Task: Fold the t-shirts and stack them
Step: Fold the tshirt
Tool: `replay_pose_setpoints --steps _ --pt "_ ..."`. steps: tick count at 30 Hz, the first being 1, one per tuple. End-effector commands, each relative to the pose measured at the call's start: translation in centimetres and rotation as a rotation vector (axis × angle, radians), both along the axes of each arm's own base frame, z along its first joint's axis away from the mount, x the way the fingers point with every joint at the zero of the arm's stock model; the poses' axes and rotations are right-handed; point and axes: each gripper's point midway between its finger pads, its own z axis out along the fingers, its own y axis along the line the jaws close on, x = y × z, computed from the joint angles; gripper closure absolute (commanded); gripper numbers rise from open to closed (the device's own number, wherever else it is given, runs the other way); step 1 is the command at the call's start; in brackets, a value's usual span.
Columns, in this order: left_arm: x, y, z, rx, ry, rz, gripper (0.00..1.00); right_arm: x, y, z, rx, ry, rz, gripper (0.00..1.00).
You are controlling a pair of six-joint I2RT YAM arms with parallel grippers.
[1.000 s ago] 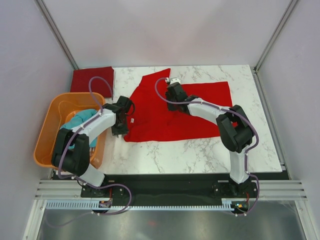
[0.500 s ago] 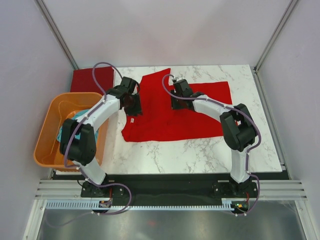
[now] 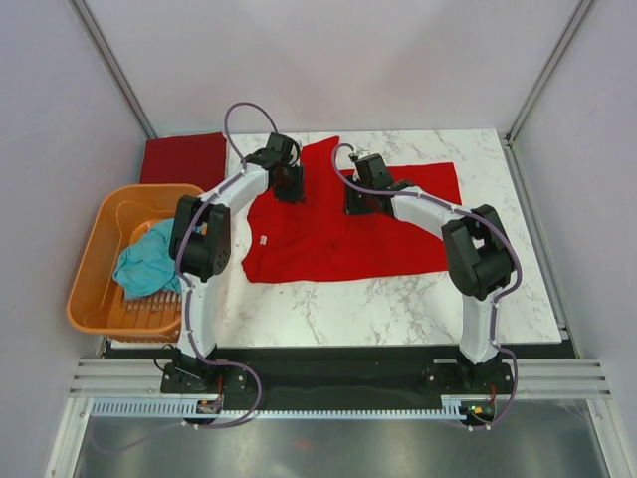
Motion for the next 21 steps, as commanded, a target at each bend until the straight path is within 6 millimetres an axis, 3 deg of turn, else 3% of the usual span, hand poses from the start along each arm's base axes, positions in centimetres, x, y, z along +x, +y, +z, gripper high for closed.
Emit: replay_pose_setpoints --steps 1,6,13,21 --pt "3.1 -1.2 0.4 0.007 -0.092 -0.083 0.61 -0.3 0.6 0.5 0.056 0.001 0.007 0.62" --pt "4.1 -0.5 -1.0 0.059 -0.096 -0.055 0.62 -0.3 0.2 -1.1 0.024 0.018 0.004 0.61" --pt "4.7 -0.7 -1.8 0.075 -0.111 -0.101 0.63 -0.4 0.1 -1.7 0.019 0.024 0.003 0.62" --pt "4.3 -0.7 -2.1 0.072 -0.099 -0.106 0.92 -0.1 0.4 -2.2 0.024 0.025 -0.002 0.65"
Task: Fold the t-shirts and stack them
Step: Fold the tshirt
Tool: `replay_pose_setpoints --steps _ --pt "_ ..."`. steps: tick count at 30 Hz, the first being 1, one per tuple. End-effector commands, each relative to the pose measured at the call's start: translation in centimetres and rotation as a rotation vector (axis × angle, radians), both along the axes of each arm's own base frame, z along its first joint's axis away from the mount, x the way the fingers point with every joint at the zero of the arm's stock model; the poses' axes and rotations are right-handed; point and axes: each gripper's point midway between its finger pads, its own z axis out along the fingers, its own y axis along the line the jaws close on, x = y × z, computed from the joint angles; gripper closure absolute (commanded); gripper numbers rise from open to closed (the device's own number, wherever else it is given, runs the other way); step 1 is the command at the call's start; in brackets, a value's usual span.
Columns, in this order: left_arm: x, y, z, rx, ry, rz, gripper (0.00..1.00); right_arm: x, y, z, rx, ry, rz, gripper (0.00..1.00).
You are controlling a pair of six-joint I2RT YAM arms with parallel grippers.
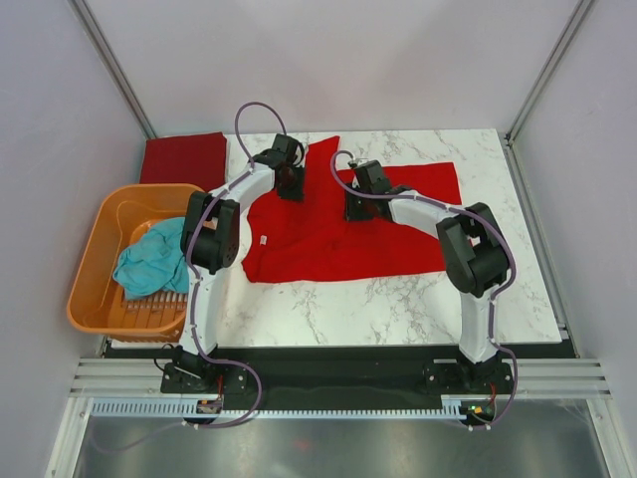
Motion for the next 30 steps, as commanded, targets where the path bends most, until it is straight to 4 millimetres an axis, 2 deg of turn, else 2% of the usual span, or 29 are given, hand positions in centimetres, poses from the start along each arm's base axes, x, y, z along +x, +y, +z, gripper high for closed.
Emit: replay_pose_setpoints --steps 1,2,7,10,18,24,30 --pt "1.3 -0.4 1.3 0.005 -0.067 -0.037 0.94 0.8 0.5 -0.1 0.027 -0.019 -0.006 0.65" --pt "1.3 -0.5 1.5 -0.001 -0.070 -0.039 0.98 0.9 0.7 -0.2 0.032 -0.018 0.000 0.65" --pt "1.5 -0.5 3.2 -0.011 -0.097 -0.025 0.98 1.4 1.0 -0.2 0.036 -0.024 -0.001 0.74" --pt "1.7 -0.3 4.1 -0.005 -0.115 -0.013 0.98 1.8 1.2 0.3 0.037 -0.040 0.003 1.00" --pt "2.5 1.5 6.2 0.050 -0.175 0.074 0.98 2.9 1.3 3.1 0.044 -0.130 0.021 1.00" --pt "3.0 2.3 7.3 0.072 -0.207 0.121 0.98 3.9 2.0 4.2 0.058 -0.200 0.060 1.00" --pt "3.1 3.1 7.2 0.097 -0.210 0.158 0.98 4.6 2.5 5.5 0.077 -0.291 0.100 1.00"
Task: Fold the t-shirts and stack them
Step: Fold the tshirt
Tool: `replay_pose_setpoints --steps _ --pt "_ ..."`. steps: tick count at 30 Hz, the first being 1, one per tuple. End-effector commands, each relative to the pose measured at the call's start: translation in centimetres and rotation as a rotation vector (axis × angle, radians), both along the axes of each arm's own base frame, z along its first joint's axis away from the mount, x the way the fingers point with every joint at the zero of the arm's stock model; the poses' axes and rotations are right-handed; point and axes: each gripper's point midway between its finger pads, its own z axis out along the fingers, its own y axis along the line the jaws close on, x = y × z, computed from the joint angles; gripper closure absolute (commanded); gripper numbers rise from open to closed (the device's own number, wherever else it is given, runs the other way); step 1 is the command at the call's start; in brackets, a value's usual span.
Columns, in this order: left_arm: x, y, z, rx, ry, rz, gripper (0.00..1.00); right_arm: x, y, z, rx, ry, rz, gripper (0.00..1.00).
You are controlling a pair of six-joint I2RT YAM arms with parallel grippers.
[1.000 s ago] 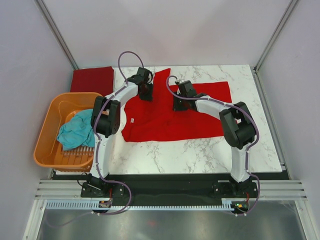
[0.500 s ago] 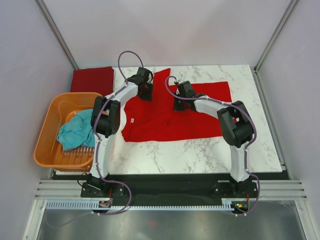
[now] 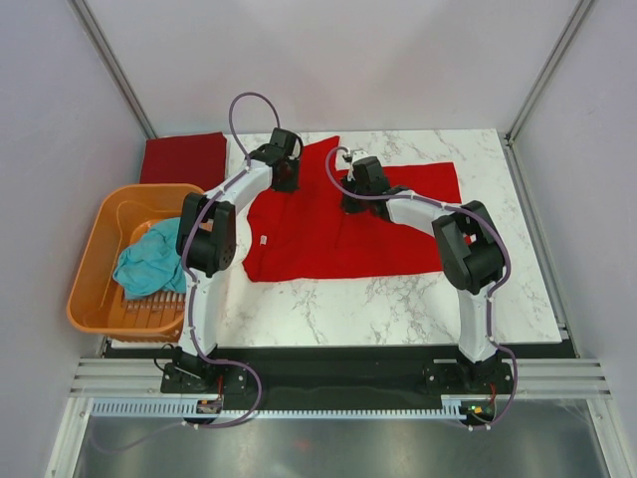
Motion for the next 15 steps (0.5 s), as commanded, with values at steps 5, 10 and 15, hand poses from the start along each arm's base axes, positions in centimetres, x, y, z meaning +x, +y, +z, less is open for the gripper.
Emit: replay_pose_setpoints --steps 5,10,15 --pt "1.8 1.4 4.3 0.016 -0.120 0.091 0.98 2.5 1.3 4.8 0.054 -0.211 0.065 1.00" --pt "1.8 1.8 4.3 0.033 -0.124 0.099 0.98 2.9 1.4 4.3 0.036 -0.220 0.071 1.00" --pt "1.8 2.1 3.8 0.053 -0.119 0.103 0.98 3.3 1.6 3.2 0.022 -0.189 0.070 0.99"
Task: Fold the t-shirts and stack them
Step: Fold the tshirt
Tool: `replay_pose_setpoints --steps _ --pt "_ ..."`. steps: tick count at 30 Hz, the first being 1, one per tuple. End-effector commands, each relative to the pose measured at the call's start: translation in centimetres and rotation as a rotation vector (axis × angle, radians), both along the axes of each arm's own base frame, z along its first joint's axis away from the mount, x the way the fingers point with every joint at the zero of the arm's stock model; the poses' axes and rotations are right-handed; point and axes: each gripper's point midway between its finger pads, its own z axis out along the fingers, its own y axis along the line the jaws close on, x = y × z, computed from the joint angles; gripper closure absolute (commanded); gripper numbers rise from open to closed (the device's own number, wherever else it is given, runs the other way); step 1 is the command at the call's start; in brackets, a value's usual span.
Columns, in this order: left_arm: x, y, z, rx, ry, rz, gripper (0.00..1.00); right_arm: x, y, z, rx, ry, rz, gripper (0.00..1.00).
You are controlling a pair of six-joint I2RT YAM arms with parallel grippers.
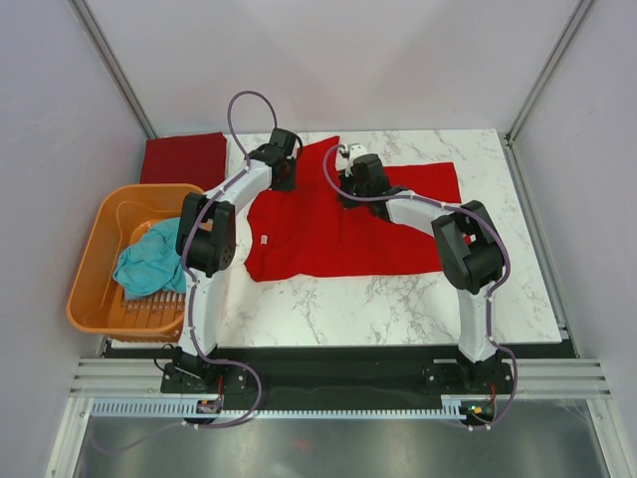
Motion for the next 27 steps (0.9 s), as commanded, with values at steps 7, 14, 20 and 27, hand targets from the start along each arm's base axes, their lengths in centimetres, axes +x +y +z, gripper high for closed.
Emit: replay_pose_setpoints --steps 7,14,20,27 --pt "0.3 2.2 6.4 0.037 -0.118 0.095 0.62 2.2 -2.2 4.4 -0.043 -0.010 -0.181 0.70" --pt "-7.1 1.0 11.2 -0.095 -0.088 0.063 0.58 -3.0 -8.9 5.2 -0.049 0.224 -0.450 0.67" --pt "-16.3 -2.2 7.2 -0.214 0.104 -0.034 0.58 -8.5 -16.9 3.2 -0.041 0.368 -0.661 0.76" --pt "-21.3 -1.7 1.2 -0.181 0.283 0.024 0.59 -11.9 -23.7 -1.2 -0.084 0.465 -0.809 0.82"
